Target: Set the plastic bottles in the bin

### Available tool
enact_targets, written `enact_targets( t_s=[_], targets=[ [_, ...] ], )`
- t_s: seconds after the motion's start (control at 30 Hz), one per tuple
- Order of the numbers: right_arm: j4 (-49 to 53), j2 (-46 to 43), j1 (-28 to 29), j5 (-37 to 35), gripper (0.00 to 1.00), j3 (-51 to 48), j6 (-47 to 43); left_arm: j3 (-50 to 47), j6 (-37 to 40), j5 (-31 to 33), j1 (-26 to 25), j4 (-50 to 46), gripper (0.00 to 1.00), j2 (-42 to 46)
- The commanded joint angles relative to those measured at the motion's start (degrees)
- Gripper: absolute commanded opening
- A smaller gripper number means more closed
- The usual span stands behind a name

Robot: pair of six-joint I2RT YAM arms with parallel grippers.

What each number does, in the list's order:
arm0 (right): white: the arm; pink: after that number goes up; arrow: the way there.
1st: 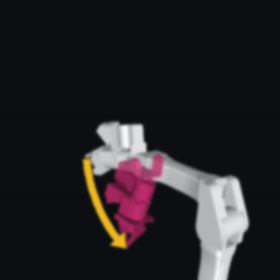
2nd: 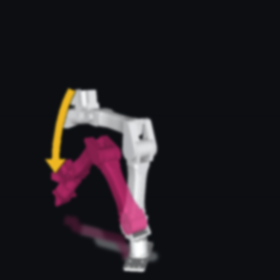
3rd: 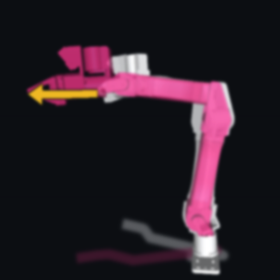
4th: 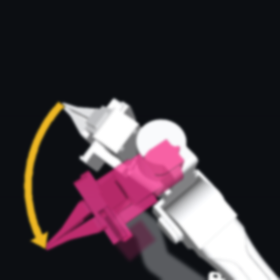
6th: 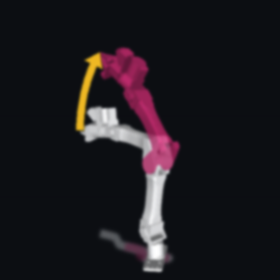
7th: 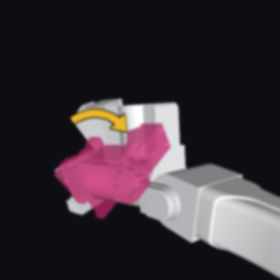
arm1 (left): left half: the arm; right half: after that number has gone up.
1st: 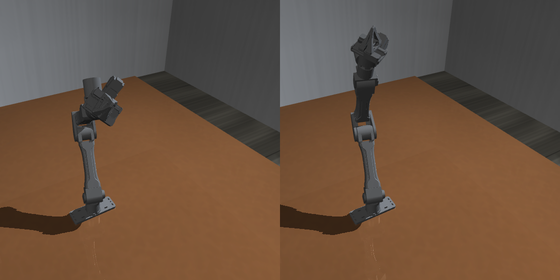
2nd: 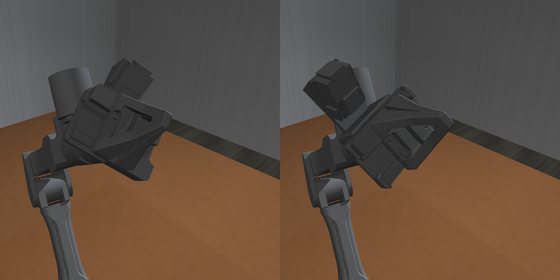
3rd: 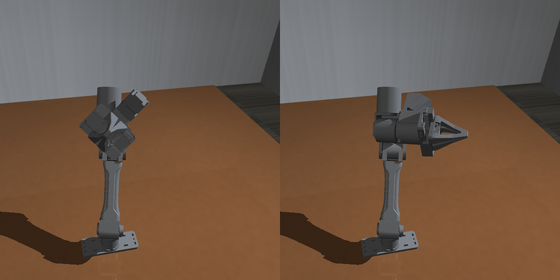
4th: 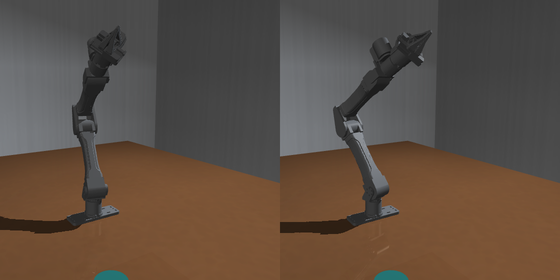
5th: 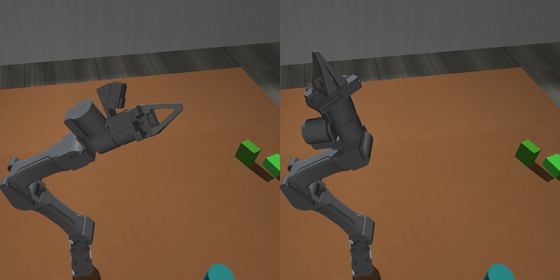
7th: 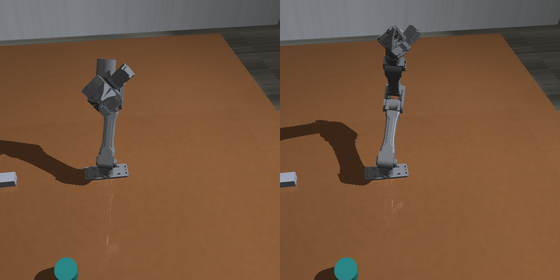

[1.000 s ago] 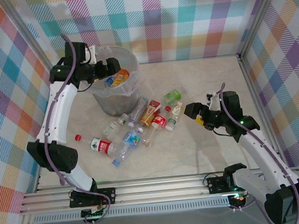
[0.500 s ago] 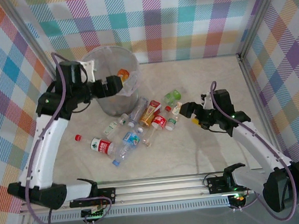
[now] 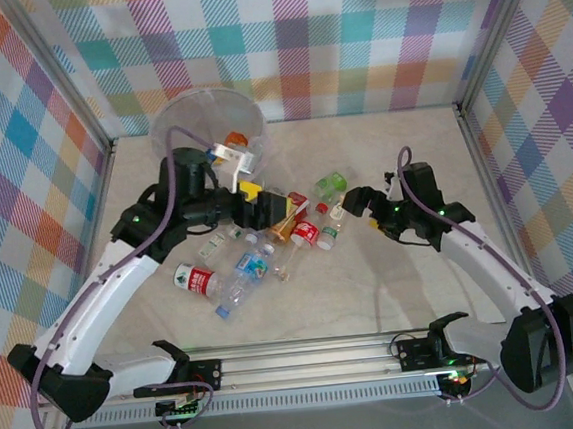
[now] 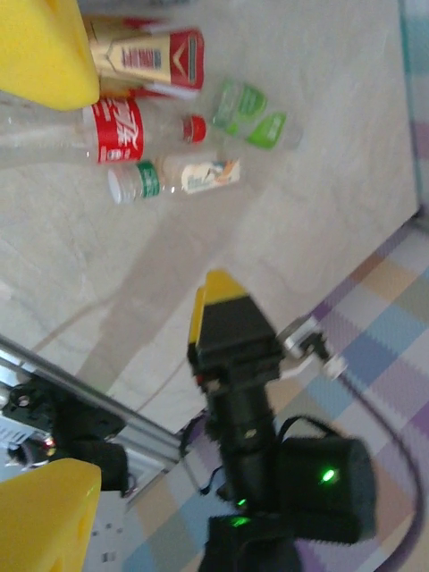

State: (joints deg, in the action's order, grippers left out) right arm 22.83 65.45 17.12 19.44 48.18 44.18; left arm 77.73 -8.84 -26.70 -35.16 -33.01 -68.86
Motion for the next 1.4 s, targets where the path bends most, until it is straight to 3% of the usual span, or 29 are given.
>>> enact_targets(
  t_s=[0.0, 0.43, 0.63, 0.87, 1.37],
  targets=[
    [-2.7, 2.1, 0.4, -0.7, 1.00, 1.4, 0.2, -3.2, 2.8, -3.4, -1.6, 4.5, 1.00, -1.4],
    [-0.9, 15.1, 4.7, -7.8, 0.95, 11.3, -3.7, -8.8, 6.2, 9.4, -3.6, 5.2, 1.00, 0.5],
    [1.8, 22.6, 6.8, -10.5, 0.88, 17.4, -4.4, -9.0, 6.6, 9.8, -3.9, 4.3, 1.00, -0.3],
    [4.3, 26.2, 7.2, -20.1, 0.79, 18.3, 1.7, -9.2, 6.7, 9.4, -4.4, 4.3, 1.00, -0.9],
    [3.1, 36.2, 7.2, -22.1, 0.73, 23.1, 4.4, -8.7, 6.6, 8.6, -5.5, 3.7, 1.00, -2.7]
  ],
)
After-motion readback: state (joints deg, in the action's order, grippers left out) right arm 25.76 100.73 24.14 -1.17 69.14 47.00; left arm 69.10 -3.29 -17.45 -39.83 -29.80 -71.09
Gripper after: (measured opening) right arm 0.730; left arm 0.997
